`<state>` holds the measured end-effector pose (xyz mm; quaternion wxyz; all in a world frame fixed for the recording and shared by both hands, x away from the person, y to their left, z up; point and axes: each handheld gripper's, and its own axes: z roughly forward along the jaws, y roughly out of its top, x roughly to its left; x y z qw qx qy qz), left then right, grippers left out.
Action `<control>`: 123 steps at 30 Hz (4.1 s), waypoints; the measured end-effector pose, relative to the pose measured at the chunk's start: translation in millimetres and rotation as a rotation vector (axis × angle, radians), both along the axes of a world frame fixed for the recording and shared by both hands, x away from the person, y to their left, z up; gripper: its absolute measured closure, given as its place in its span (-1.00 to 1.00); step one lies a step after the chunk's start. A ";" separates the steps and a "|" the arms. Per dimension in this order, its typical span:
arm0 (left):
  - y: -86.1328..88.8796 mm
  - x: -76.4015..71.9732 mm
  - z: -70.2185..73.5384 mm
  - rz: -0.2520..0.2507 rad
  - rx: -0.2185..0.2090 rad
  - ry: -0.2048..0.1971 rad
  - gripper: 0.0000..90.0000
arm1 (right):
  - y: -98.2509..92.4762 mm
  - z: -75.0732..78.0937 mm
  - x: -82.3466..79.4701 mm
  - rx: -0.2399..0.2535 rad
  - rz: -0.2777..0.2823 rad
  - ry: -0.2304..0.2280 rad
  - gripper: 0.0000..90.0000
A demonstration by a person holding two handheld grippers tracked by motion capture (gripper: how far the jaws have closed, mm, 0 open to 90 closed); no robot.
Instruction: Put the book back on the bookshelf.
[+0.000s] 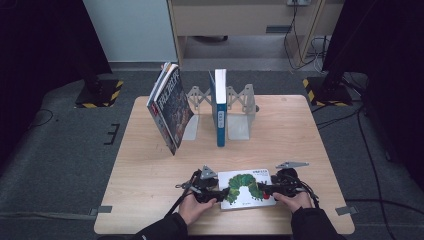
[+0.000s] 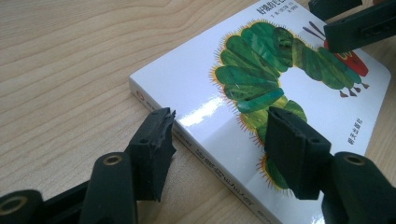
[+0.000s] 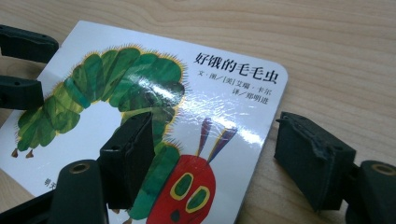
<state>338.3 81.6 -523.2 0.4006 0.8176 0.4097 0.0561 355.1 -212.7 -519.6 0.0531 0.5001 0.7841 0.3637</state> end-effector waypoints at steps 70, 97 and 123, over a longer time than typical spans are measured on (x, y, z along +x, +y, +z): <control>11.6 16.9 -9.6 0.025 -0.077 -0.008 -0.53 | -2.9 23.3 6.6 0.253 -0.063 -0.121 -0.38; 13.5 18.1 -11.9 0.034 -0.086 -0.025 -0.70 | -1.8 22.5 -3.6 0.262 -0.021 -0.070 -0.28; 9.8 21.0 -13.3 -0.018 -0.093 -0.031 -0.76 | 11.4 8.2 12.8 0.192 0.045 -0.003 -0.30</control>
